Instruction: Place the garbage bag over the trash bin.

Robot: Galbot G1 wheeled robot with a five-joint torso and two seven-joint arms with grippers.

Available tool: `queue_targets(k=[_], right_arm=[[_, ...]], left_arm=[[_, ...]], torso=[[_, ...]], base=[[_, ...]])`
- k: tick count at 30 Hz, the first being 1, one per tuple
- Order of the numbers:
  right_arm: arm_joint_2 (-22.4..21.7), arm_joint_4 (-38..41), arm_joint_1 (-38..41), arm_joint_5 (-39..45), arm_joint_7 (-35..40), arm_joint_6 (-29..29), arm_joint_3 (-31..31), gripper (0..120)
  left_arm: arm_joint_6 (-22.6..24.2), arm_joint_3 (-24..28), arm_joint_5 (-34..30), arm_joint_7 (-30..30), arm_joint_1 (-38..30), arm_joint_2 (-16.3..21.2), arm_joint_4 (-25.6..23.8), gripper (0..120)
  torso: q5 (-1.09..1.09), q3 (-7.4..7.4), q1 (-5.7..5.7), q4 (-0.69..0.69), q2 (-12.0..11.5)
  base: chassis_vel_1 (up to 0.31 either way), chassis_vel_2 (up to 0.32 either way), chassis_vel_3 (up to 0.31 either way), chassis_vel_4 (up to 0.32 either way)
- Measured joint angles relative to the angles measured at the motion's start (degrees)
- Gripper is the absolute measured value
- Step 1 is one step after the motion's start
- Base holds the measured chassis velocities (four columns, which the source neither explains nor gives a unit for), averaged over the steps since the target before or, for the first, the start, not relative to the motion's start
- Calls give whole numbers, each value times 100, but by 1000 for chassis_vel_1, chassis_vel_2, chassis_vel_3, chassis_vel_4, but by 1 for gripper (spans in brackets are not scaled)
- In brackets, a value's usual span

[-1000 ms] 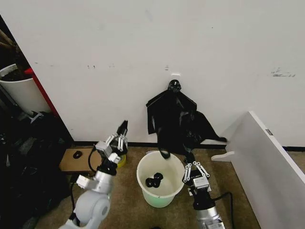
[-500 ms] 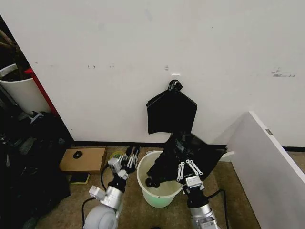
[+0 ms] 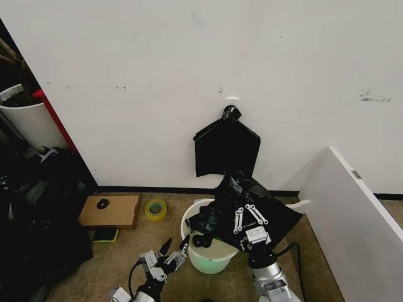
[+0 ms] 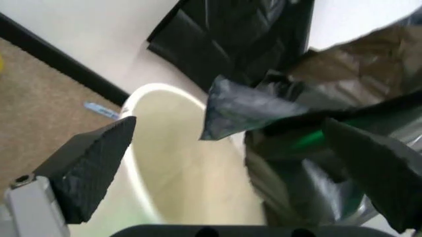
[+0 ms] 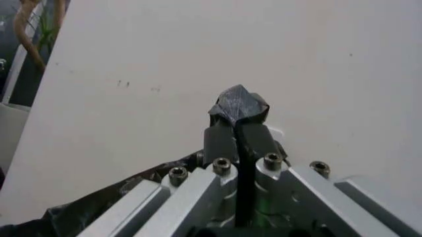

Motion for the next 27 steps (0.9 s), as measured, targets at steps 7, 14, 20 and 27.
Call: queue_targets(k=[7,14,20,27], right_arm=[[-31,17,80,12,-15,20,31,0],[-35,29,148,34,-36,43,15,0],[-77,161,92,-23,-92,132,16,0],[-125,371,-31,-123,-177,208,17,0]], left_arm=[[-187,8,-885,385,-160,-261,52,100],[-113,118,-1159,480,-360,-420,325,100],[3,180,-1179,751,-476,-485,501,100],[117,117,-1173,1573,-595,-518,731,100]], torso=[[0,1,0,2,0],[0,1,0,2,0],[0,1,0,1,0],[0,0,0,1,0]], base=[[0,0,0,0],[0,0,0,0],[0,0,0,0],[0,0,0,0]])
